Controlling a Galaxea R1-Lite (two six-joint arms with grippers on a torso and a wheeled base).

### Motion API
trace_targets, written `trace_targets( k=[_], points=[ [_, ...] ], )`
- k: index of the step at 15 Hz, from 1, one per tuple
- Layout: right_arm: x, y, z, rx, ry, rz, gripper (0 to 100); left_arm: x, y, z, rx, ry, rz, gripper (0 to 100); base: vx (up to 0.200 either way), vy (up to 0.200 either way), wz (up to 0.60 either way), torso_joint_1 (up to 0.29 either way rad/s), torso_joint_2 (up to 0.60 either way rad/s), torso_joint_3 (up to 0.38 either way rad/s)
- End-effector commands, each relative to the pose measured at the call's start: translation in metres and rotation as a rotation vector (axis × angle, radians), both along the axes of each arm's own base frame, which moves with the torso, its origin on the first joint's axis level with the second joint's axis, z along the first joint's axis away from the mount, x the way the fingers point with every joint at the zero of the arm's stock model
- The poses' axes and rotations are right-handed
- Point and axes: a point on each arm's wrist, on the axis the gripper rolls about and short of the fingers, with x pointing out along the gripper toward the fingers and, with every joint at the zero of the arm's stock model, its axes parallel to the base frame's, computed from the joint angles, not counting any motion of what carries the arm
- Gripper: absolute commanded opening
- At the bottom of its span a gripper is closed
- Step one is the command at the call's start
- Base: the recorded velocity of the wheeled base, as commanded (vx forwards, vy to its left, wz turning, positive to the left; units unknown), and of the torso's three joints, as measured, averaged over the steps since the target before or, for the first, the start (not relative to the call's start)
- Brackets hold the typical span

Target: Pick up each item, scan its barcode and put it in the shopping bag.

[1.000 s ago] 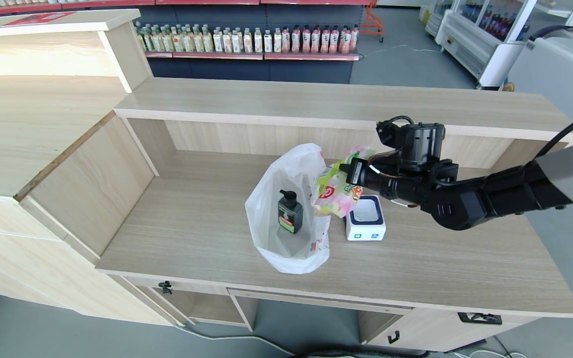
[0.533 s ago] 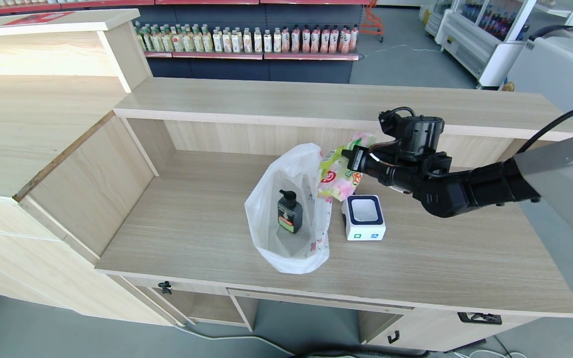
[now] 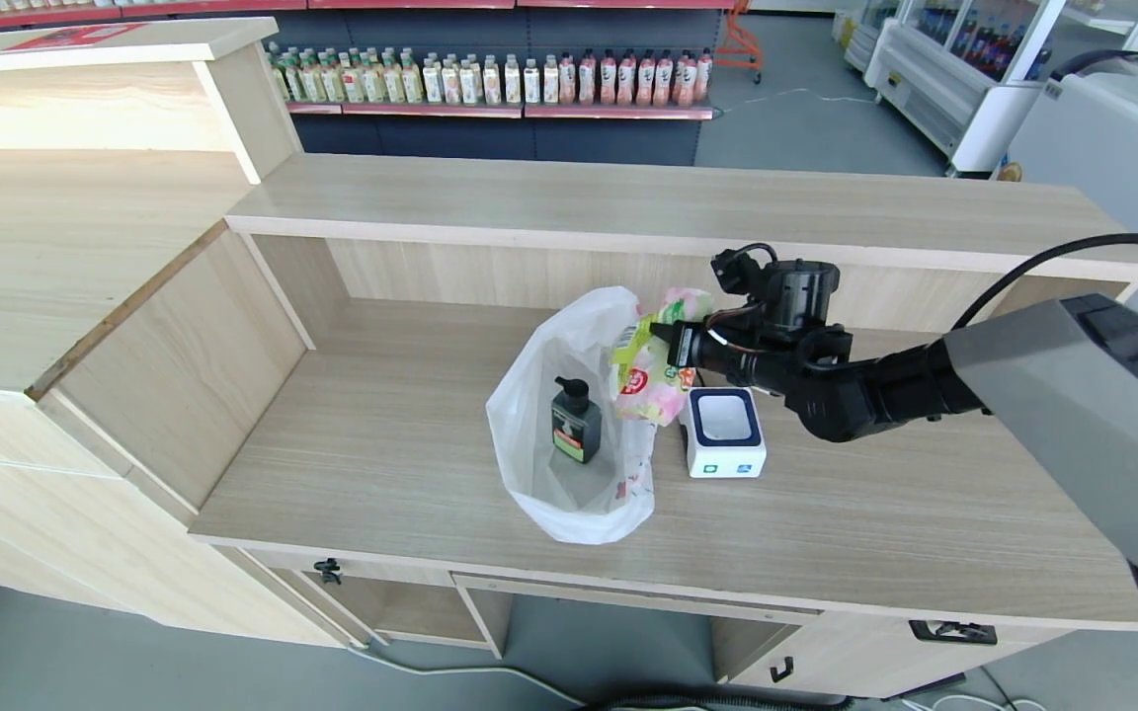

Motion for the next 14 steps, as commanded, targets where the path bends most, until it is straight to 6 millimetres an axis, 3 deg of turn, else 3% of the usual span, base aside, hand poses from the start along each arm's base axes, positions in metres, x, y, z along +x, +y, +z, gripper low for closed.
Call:
trace_targets(
  k=[1,7,11,14],
  points=[
    [0.005,0.001,-0.013,-0.025,0.012,0.005,0,0.000,0.000,0.000,0.000,0.000,0.000,100,0.000,0.000,0.00,0.000,0.00,0.000],
    [0.010,-0.004,-0.022,-0.041,0.016,0.003,0,0.000,0.000,0.000,0.000,0.000,0.000,100,0.000,0.000,0.00,0.000,0.00,0.000],
    [0.015,0.002,-0.009,0.000,-0.019,0.087,0,0.000,0.000,0.000,0.000,0.000,0.000,100,0.000,0.000,0.00,0.000,0.00,0.000],
    [0.018,0.003,-0.020,-0.019,-0.016,0.107,0,0.000,0.000,0.000,0.000,0.000,0.000,100,0.000,0.000,0.00,0.000,0.00,0.000]
  ],
)
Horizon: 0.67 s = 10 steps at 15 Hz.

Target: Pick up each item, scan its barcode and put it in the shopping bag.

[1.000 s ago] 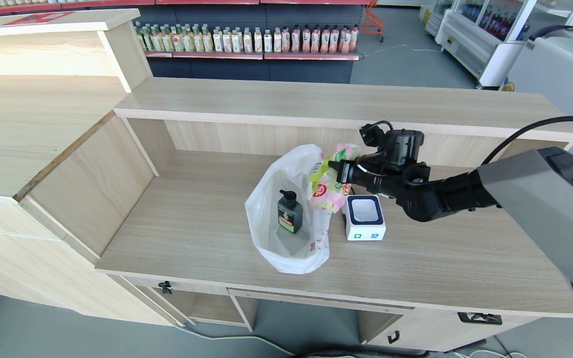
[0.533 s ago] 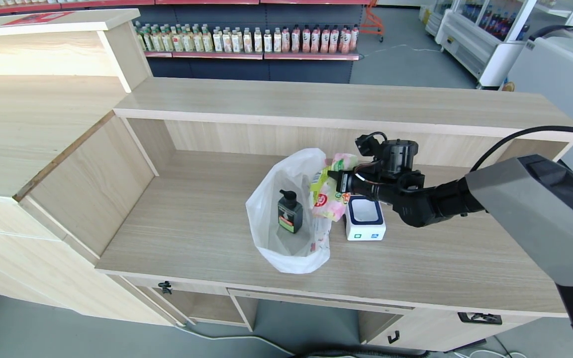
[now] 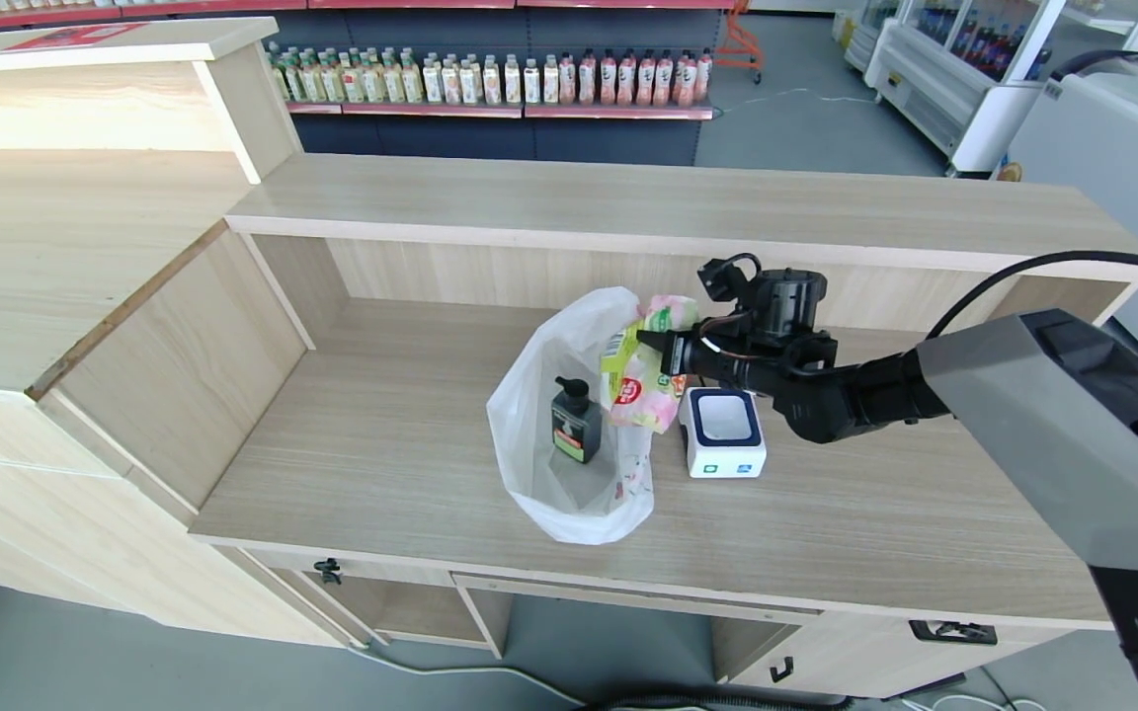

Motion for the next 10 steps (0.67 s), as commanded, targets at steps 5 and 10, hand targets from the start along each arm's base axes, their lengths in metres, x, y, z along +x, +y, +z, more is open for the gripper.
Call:
trace_targets(
  k=[5,10],
  points=[
    [0.006,0.003,-0.016,-0.010,0.018,0.017,0,0.000,0.000,0.000,0.000,0.000,0.000,100,0.000,0.000,0.00,0.000,0.00,0.000],
    [0.008,0.007,-0.023,-0.006,0.030,0.050,0,0.000,0.000,0.000,0.000,0.000,0.000,100,0.000,0.000,0.00,0.000,0.00,0.000]
  ],
)
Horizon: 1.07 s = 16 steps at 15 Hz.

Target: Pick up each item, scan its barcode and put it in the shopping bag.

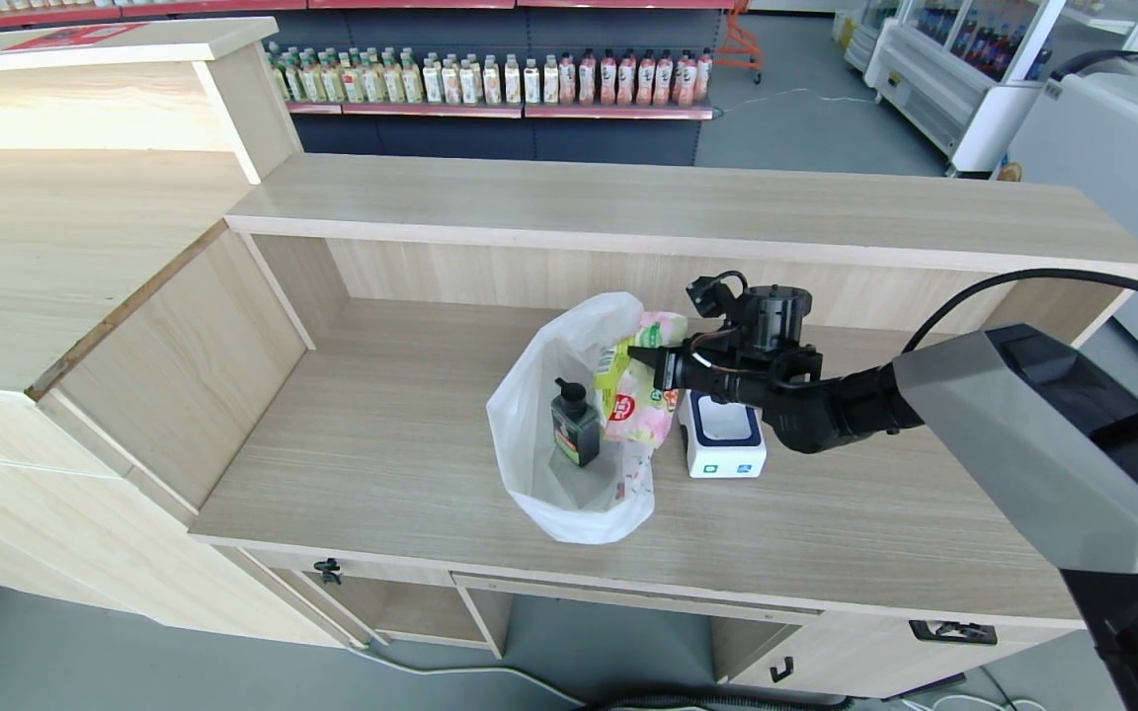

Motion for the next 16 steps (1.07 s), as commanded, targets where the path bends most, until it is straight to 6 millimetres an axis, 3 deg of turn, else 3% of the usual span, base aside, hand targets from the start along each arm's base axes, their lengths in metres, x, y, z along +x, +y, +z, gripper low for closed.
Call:
trace_targets(
  k=[1,2,9,12,14,16],
  points=[
    [0.002,0.001,-0.003,0.001,0.002,0.003,0,0.000,0.000,0.000,0.000,0.000,0.000,100,0.000,0.000,0.00,0.000,0.00,0.000],
    [0.002,0.001,-0.003,0.003,0.005,0.014,100,0.000,0.000,0.000,0.000,0.000,0.000,100,0.000,0.000,0.00,0.000,0.00,0.000],
    [-0.001,-0.006,0.017,0.027,-0.028,0.033,100,0.000,0.000,0.000,0.000,0.000,0.000,100,0.000,0.000,0.00,0.000,0.00,0.000],
    [-0.010,-0.014,0.048,0.044,-0.078,0.019,100,0.000,0.000,0.000,0.000,0.000,0.000,100,0.000,0.000,0.00,0.000,0.00,0.000],
    [-0.025,-0.032,0.078,0.058,-0.103,-0.033,100,0.000,0.000,0.000,0.000,0.000,0.000,100,0.000,0.000,0.00,0.000,0.00,0.000],
    [-0.072,-0.059,0.114,0.055,-0.109,-0.134,100,0.000,0.000,0.000,0.000,0.000,0.000,100,0.000,0.000,0.00,0.000,0.00,0.000]
  ],
)
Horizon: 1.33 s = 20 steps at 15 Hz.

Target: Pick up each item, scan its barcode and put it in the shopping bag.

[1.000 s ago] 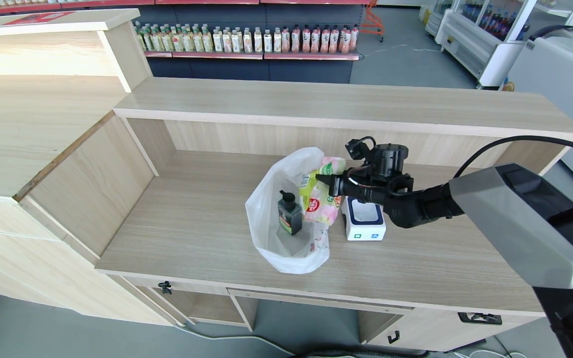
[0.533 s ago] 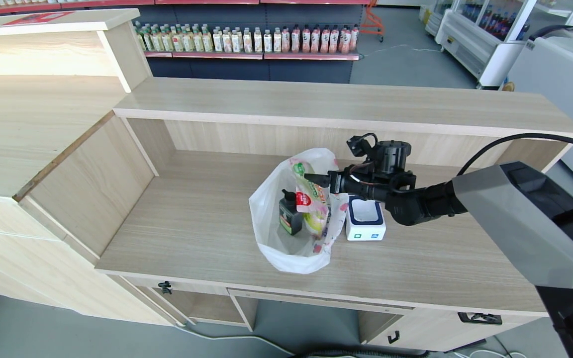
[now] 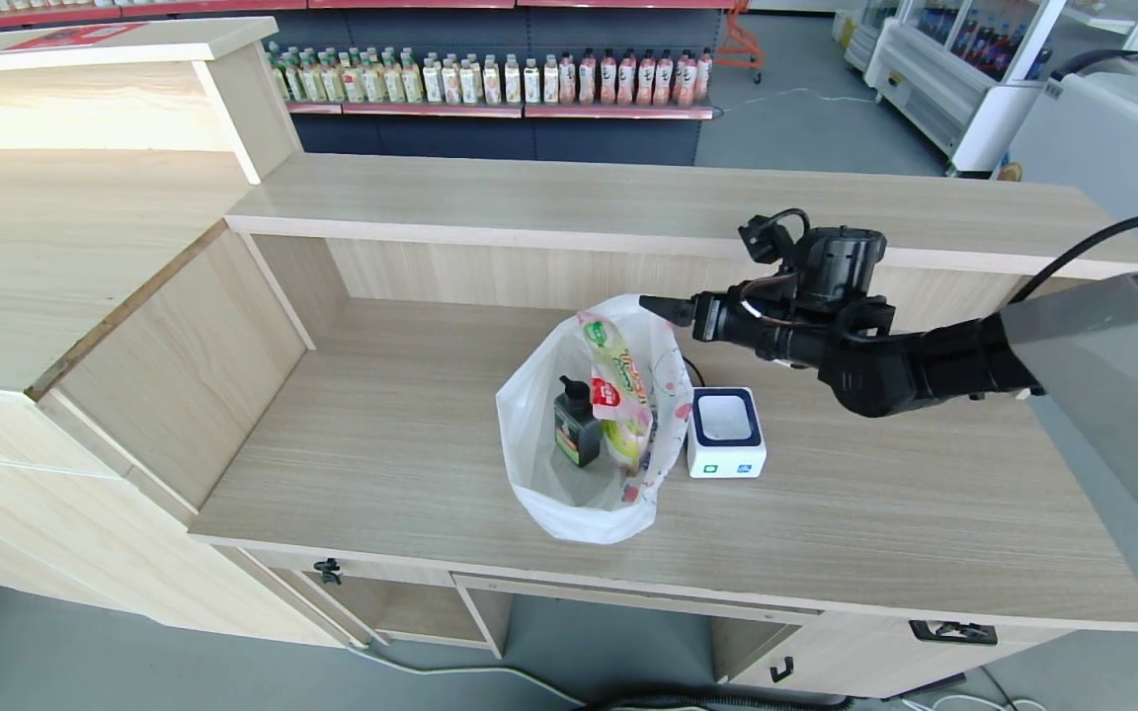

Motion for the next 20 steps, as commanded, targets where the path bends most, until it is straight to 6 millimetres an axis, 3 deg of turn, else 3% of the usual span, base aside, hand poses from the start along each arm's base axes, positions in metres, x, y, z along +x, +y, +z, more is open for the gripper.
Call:
trace_targets(
  k=[1,3,5,6,7,8,10,12,17,20],
  points=[
    [-0.069,-0.040,0.056,0.006,-0.027,-0.117,100,0.000,0.000,0.000,0.000,0.000,0.000,100,0.000,0.000,0.00,0.000,0.00,0.000],
    [-0.113,-0.061,0.067,-0.015,0.002,-0.216,100,0.000,0.000,0.000,0.000,0.000,0.000,100,0.000,0.000,0.00,0.000,0.00,0.000],
    [-0.180,-0.092,0.066,-0.110,0.049,-0.431,100,0.000,0.000,0.000,0.000,0.000,0.000,100,0.000,0.000,0.00,0.000,0.00,0.000],
    [-0.214,-0.111,0.053,-0.189,0.070,-0.574,100,0.000,0.000,0.000,0.000,0.000,0.000,100,0.000,0.000,0.00,0.000,0.00,0.000],
    [-0.230,-0.118,0.045,-0.202,0.085,-0.624,100,0.000,0.000,0.000,0.000,0.000,0.000,100,0.000,0.000,0.00,0.000,0.00,0.000],
    [-0.270,-0.128,0.033,-0.214,0.085,-0.672,100,0.000,0.000,0.000,0.000,0.000,0.000,100,0.000,0.000,0.00,0.000,0.00,0.000],
    [-0.333,-0.139,0.000,-0.247,0.069,-0.683,100,0.000,0.000,0.000,0.000,0.000,0.000,100,0.000,0.000,0.00,0.000,0.00,0.000],
    [-0.381,-0.149,-0.036,-0.270,0.036,-0.739,100,0.000,0.000,0.000,0.000,0.000,0.000,100,0.000,0.000,0.00,0.000,0.00,0.000],
    [-0.446,-0.151,-0.090,-0.287,-0.030,-0.699,100,0.000,0.000,0.000,0.000,0.000,0.000,100,0.000,0.000,0.00,0.000,0.00,0.000],
    [-0.462,-0.150,-0.104,-0.270,-0.049,-0.791,100,0.000,0.000,0.000,0.000,0.000,0.000,100,0.000,0.000,0.00,0.000,0.00,0.000]
  ],
)
